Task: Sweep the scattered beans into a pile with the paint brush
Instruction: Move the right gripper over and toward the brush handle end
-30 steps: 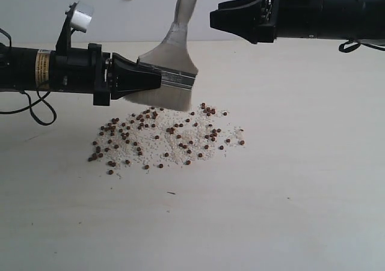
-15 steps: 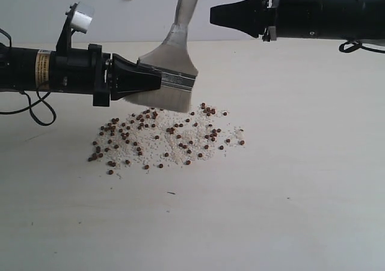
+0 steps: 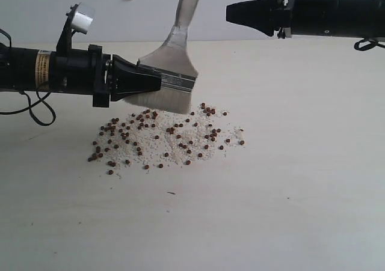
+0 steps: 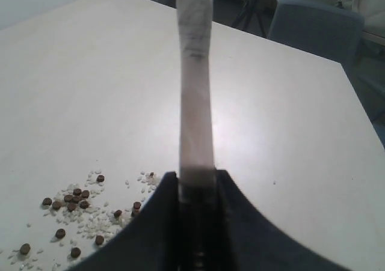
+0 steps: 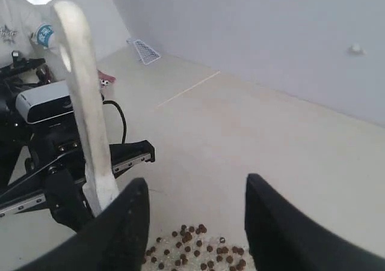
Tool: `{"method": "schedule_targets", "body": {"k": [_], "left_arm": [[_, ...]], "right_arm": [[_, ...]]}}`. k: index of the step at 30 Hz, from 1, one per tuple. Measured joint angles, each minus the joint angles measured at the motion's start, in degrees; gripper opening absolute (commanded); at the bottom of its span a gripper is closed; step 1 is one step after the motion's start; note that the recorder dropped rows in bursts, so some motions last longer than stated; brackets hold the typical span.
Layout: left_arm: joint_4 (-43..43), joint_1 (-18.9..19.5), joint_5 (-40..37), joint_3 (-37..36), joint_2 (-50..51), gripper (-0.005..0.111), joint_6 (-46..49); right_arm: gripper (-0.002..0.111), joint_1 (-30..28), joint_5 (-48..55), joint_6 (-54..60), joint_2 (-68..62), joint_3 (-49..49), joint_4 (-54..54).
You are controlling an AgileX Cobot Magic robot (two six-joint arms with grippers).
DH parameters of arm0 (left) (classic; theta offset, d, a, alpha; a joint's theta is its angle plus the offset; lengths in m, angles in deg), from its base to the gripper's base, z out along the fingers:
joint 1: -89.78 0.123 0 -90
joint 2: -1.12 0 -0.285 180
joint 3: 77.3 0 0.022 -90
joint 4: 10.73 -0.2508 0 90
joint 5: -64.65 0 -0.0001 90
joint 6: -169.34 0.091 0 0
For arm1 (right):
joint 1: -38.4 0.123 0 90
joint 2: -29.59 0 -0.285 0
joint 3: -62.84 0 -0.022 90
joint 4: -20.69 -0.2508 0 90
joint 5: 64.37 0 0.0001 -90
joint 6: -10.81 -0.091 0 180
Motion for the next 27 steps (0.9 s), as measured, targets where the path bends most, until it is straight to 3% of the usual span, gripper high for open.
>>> {"method": "schedule_targets", "body": {"k": [12, 27], "left_arm": [[0.5, 0.0, 0.0, 0.9, 1.5, 0.0, 1.8], [-3.0, 0.0, 0.0, 5.0, 5.2, 0.0, -1.9]], "right_arm": [[0.047, 6.1, 0.0, 6.5, 0.0, 0.0, -0.9], [0.047, 6.2, 0.1, 9.2, 0.0, 0.0, -1.1]]}}
